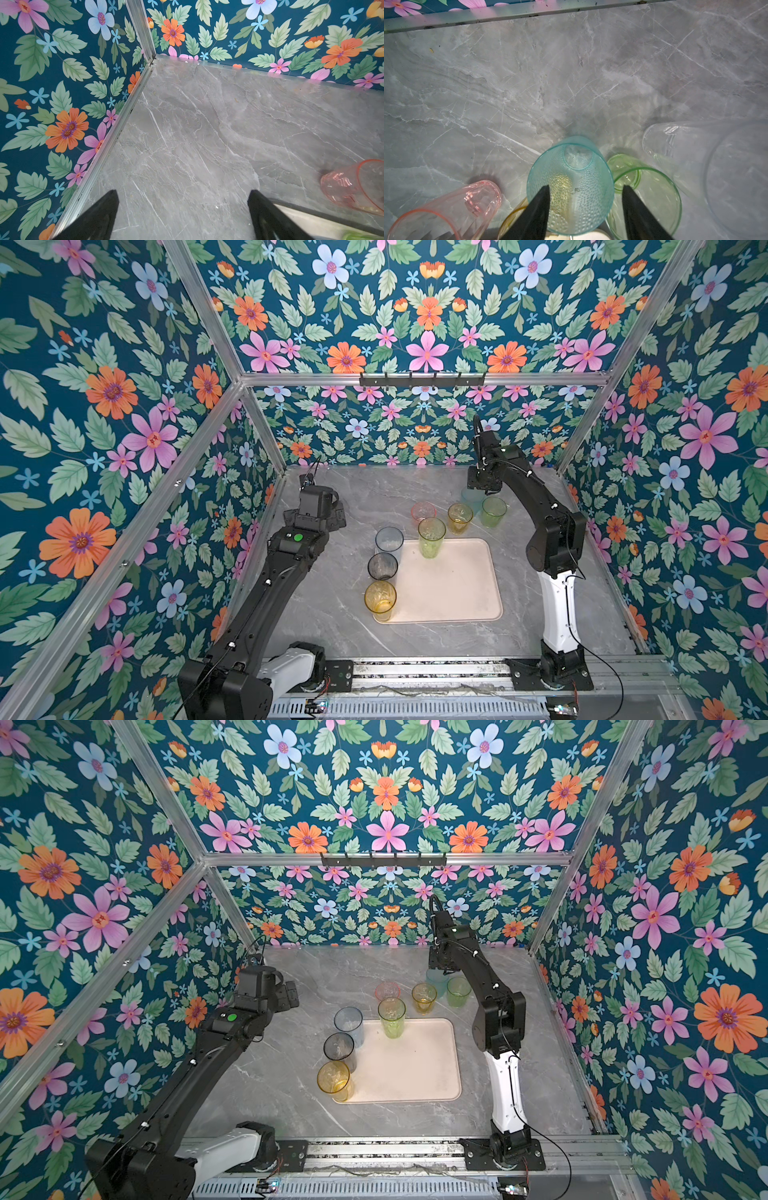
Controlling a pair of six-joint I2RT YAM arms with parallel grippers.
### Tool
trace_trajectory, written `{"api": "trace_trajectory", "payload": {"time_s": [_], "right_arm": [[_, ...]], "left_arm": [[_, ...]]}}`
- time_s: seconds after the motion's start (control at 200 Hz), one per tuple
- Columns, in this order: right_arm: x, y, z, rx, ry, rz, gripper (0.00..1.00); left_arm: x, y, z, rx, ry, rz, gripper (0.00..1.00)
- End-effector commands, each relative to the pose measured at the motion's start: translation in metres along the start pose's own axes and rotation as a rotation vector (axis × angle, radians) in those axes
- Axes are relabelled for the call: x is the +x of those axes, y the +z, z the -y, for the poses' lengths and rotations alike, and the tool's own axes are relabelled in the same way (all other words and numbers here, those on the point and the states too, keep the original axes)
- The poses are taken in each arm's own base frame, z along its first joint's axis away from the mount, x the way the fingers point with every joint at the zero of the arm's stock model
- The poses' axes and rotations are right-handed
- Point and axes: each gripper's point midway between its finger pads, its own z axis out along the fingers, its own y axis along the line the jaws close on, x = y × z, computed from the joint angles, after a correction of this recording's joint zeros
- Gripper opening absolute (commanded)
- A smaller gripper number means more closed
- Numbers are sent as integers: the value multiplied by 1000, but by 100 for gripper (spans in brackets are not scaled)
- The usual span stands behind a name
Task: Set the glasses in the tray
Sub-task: 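Lower the right gripper onto the teal glass rim and close on it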
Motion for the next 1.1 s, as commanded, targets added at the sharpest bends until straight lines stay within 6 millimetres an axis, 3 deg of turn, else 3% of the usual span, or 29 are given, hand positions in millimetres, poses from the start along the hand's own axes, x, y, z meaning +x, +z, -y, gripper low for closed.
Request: {"api": "trace_trajectory", "payload": {"time_s": [0.0,0.435,0.575,1.095], "right_arm": [[6,3,5,18,2,-28,57],[17,24,12,46,5,-57,51],[19,27,14,52,4,-65,42],[20,34,14,47,-7,-74,28]], "left_arm": [[-6,-2,4,27,-3,22,99],[-4,-3,5,41,-16,15,99],[-2,-3,8,65,-20,10,99],[5,-4,13,95,-5,-3,99]]}}
